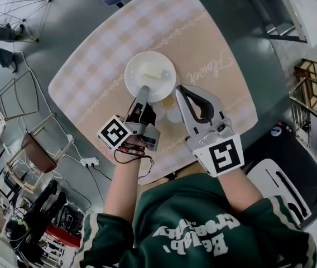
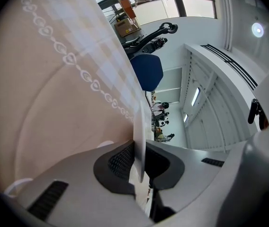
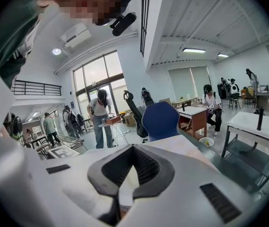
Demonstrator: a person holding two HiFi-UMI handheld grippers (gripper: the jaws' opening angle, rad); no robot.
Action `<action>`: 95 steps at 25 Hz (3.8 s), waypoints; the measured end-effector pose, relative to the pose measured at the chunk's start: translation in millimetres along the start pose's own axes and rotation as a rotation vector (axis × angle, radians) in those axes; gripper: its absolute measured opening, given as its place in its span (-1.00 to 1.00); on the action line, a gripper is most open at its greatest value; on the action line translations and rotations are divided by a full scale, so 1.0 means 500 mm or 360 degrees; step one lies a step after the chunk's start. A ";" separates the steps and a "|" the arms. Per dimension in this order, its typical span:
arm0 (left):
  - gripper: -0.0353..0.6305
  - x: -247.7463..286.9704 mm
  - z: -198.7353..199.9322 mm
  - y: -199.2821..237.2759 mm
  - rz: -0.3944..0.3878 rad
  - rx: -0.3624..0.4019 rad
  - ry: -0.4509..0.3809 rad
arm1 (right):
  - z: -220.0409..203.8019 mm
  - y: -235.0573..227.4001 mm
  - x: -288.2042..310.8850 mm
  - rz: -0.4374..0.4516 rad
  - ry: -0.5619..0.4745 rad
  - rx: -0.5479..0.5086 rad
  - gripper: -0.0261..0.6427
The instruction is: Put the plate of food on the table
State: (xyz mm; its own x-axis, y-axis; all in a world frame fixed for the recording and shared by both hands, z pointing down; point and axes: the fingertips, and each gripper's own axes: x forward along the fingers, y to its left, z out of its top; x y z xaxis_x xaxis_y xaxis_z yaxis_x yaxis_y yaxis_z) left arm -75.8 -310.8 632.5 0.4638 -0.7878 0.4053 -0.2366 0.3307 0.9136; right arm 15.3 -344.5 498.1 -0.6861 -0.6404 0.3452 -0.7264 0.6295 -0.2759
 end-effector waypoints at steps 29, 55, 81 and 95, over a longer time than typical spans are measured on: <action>-0.47 -0.023 -0.003 0.048 0.0358 0.0251 0.0033 | -0.008 -0.003 -0.012 0.0003 0.0007 0.0022 -0.88; -0.48 -0.104 0.027 -0.016 0.0346 0.0311 -0.0132 | 0.055 0.055 -0.036 0.0079 -0.0033 -0.0038 -0.88; -0.86 -0.333 0.014 -0.364 -0.0224 0.0682 -0.0129 | 0.233 0.248 -0.202 -0.0009 -0.0239 -0.0285 -0.88; -0.87 -0.559 -0.045 -0.519 -0.0342 0.1729 -0.0256 | 0.285 0.441 -0.308 0.0097 -0.0359 -0.0324 -0.88</action>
State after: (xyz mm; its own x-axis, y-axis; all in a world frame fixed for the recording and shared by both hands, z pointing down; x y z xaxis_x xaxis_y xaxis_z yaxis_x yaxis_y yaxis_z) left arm -125.0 -164.9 282.8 0.4875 -0.8580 0.1616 -0.8214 -0.3880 0.4180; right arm -44.9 -169.6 256.3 -0.7364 -0.6659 0.1192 -0.6762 0.7303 -0.0969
